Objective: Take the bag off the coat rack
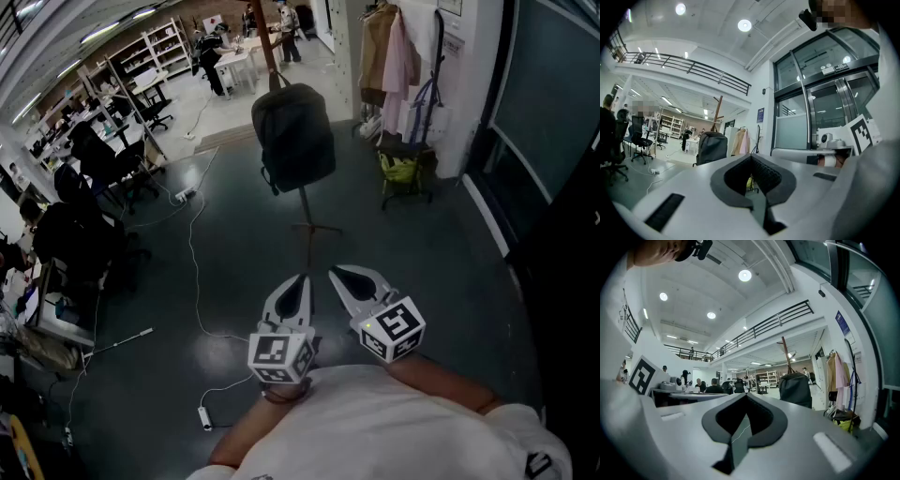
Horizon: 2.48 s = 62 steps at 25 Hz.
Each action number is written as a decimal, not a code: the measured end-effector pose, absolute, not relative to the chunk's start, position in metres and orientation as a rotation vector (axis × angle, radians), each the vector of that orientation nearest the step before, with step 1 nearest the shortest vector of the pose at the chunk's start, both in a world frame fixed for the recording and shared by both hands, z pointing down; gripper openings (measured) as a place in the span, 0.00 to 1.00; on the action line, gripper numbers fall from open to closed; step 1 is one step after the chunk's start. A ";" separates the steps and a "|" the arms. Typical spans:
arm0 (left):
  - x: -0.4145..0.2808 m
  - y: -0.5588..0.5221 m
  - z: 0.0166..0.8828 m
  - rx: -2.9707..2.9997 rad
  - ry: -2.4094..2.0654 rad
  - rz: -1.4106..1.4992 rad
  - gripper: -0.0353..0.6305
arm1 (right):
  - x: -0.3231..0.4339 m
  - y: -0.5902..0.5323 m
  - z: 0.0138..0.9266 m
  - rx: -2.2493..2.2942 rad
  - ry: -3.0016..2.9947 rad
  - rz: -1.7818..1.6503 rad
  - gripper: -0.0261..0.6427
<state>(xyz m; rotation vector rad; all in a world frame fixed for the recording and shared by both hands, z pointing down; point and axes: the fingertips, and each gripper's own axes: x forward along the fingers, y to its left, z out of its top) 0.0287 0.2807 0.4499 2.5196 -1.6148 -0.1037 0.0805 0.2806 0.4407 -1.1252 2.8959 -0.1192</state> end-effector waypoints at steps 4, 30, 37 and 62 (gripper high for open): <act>0.028 0.282 0.451 2.516 -1.616 -0.105 0.06 | 0.079 0.281 0.442 -1.123 2.902 -0.123 0.04; -0.014 0.191 0.460 2.544 -1.558 -0.095 0.06 | 0.033 0.194 0.450 -1.138 2.883 -0.167 0.04; -0.041 0.125 0.456 2.581 -1.504 -0.092 0.06 | 0.005 0.133 0.449 -1.188 2.857 -0.170 0.04; -0.177 -0.020 0.439 2.640 -1.424 -0.046 0.06 | -0.137 -0.017 0.422 -1.218 2.796 -0.169 0.04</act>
